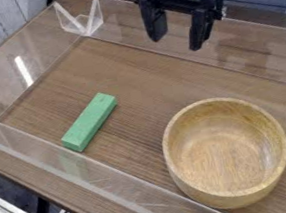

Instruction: Put the green block in the brown bowl

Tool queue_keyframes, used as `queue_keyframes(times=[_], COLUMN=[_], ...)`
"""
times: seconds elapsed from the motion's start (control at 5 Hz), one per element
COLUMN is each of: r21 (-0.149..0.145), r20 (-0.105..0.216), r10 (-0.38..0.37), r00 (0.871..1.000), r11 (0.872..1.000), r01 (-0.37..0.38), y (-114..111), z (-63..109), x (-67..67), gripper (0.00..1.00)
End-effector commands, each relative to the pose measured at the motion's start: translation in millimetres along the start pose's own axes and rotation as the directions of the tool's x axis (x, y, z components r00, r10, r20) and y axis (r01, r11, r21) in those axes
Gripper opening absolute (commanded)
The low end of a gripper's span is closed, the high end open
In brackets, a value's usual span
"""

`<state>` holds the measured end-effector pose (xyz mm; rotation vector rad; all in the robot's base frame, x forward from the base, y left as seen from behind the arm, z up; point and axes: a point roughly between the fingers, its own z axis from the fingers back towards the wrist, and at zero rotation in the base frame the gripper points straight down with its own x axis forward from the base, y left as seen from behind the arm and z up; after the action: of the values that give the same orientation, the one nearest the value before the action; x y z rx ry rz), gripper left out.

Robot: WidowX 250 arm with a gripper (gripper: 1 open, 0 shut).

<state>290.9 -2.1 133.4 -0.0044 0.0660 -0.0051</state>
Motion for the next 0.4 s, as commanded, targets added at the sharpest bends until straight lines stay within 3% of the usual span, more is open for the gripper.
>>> queue_keyframes(times=[0.0, 0.2], r21=[0.001, -0.001], r20=[-0.024, -0.033], r10=[-0.007, -0.045], r00=[1.000, 0.998], r11=[1.000, 0.999], r01=[0.007, 0.045], y=[1, 16], z=[-8.7, -12.7], x=[-2.2, -20.2], gripper=[1.00, 1.00])
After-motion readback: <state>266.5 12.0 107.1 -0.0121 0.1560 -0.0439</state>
